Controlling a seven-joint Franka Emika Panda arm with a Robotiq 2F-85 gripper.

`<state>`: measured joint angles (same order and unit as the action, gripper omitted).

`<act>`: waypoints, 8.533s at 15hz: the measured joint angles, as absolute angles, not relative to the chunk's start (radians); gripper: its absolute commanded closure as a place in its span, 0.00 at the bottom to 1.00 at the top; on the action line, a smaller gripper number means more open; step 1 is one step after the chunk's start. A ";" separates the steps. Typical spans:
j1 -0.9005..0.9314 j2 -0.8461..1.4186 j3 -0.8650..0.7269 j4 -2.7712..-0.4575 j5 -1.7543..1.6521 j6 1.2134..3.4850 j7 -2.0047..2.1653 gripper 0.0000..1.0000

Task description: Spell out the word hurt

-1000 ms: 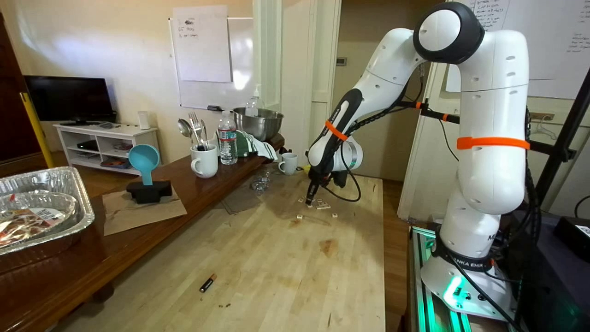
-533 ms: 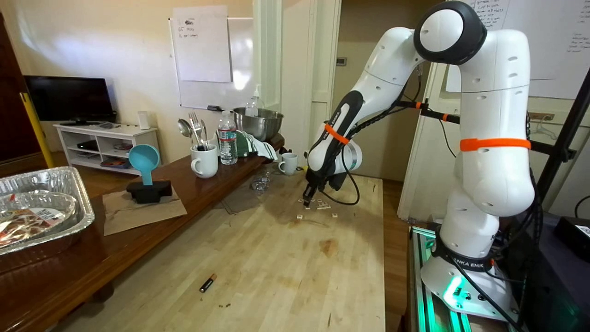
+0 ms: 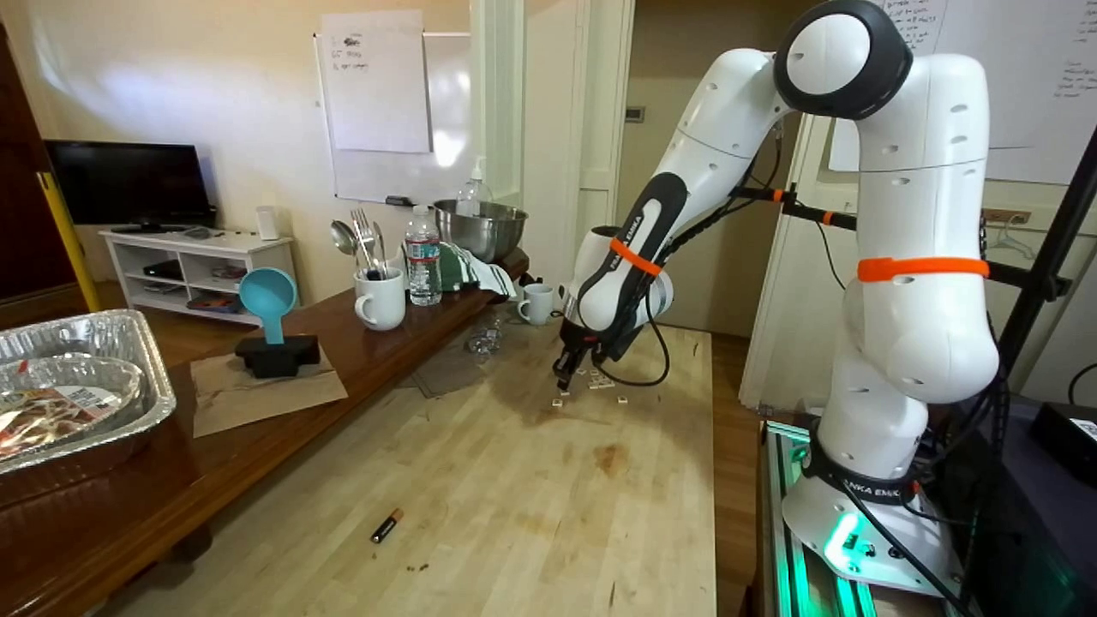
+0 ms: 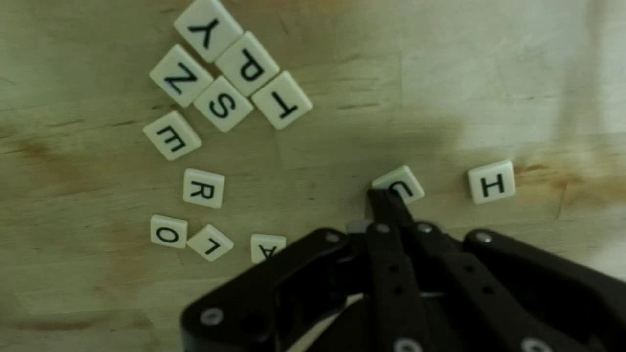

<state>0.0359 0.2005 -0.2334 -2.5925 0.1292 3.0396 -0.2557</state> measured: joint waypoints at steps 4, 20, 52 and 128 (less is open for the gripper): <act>0.036 0.197 -0.232 -2.593 0.046 3.031 -0.125 1.00; 0.035 0.186 -0.202 -2.591 0.030 2.991 0.090 1.00; -0.033 0.126 -0.187 -2.598 0.006 2.988 0.110 1.00; -0.030 0.204 -0.197 -2.512 -0.109 2.845 0.276 1.00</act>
